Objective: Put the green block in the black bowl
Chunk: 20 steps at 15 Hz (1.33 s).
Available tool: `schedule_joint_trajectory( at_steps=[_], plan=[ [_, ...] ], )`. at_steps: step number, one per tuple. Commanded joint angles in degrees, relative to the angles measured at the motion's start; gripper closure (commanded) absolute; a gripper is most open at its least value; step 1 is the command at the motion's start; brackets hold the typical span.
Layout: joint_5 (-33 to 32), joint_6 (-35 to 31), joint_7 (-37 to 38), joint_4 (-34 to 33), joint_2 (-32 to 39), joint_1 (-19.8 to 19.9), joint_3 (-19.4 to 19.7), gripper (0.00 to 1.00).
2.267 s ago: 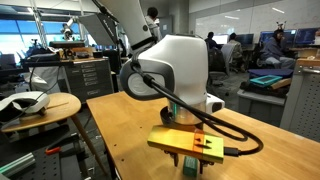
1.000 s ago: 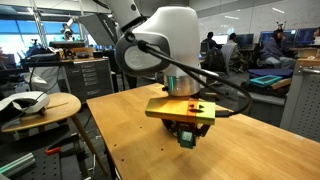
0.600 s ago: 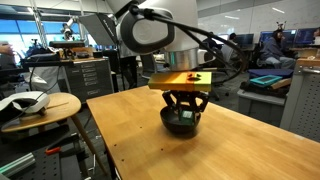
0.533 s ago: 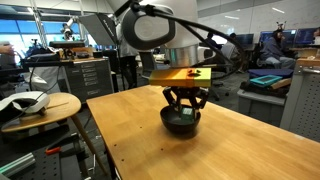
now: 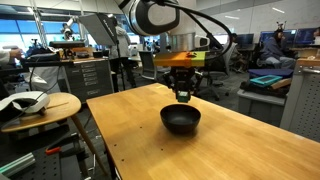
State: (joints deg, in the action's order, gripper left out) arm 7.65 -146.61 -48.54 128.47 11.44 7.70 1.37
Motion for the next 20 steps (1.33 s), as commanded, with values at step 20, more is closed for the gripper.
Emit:
schedule_joint_trajectory(
  at_steps=[20],
  plan=[
    [3.1, 5.5, 6.9, -16.5, 19.5, 2.3, -5.8, 0.80]
  ],
)
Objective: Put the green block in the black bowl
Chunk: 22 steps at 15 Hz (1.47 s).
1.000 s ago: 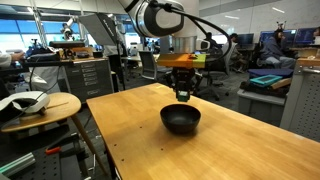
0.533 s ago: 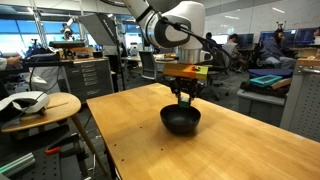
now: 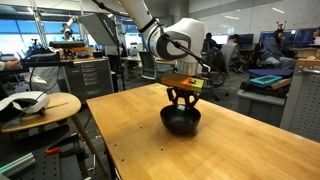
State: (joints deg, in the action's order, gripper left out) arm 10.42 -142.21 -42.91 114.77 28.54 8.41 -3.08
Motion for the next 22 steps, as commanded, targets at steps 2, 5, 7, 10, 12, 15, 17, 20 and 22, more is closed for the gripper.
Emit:
schedule_joint_trajectory(
  at_steps=[2, 5, 7, 10, 12, 15, 17, 20, 22],
  plan=[
    [0.2, 1.0, 1.9, -3.5, 3.4, 1.9, -1.3, 0.80],
    [0.0, 1.0, 2.5, -4.2, 4.1, 2.4, -1.4, 0.32],
    [0.3, 1.1, 3.0, -4.3, 4.0, 2.9, -1.6, 0.25],
    [1.3, 1.3, 4.0, -4.6, 3.0, 3.7, -2.0, 0.02],
    [2.2, 1.8, 5.5, -4.8, 2.1, 4.3, -2.3, 0.00],
    [5.5, 1.8, 6.6, -3.7, -0.8, 5.6, -3.4, 0.00],
    [8.9, 0.9, 6.9, -2.4, -3.2, 6.6, -4.3, 0.00],
    [14.6, -0.3, 8.0, -0.5, -6.8, 7.3, -4.7, 0.00],
    [16.4, -0.7, 9.8, 1.0, -9.5, 6.8, -3.6, 0.00]
  ],
)
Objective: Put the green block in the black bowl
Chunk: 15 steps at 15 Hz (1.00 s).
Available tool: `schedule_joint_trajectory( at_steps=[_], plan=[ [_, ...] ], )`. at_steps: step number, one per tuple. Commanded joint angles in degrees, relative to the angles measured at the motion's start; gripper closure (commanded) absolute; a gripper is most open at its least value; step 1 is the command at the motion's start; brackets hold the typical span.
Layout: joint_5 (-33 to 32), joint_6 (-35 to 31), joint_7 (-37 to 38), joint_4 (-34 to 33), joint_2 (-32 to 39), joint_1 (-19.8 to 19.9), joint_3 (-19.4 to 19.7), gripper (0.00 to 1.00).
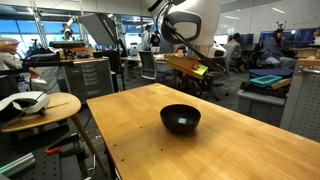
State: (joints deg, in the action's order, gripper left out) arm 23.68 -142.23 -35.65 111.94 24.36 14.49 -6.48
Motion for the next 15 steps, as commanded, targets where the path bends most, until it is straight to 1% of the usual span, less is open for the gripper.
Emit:
schedule_joint_trajectory(
  at_steps=[1, 3, 5, 9, 11, 12, 15],
  plan=[
    [3.0, -1.0, 3.8, 4.9, -6.9, 0.2, 0.5, 0.00],
    [1.8, -1.2, 6.4, 6.5, -9.7, -0.5, 1.9, 0.00],
    [1.3, 0.5, 8.6, 7.7, -12.3, -0.6, 2.9, 0.00],
    [-0.3, 1.9, 12.0, 9.5, -16.6, -1.4, 5.5, 0.00],
    [-0.2, 5.5, 13.0, 9.4, -18.2, -1.5, 6.5, 0.00],
    [0.8, 2.6, 10.7, 8.0, -14.9, -1.9, 6.4, 0.00],
    [0.8, 4.7, 11.3, 8.5, -16.7, -2.1, 7.3, 0.00]
  ],
)
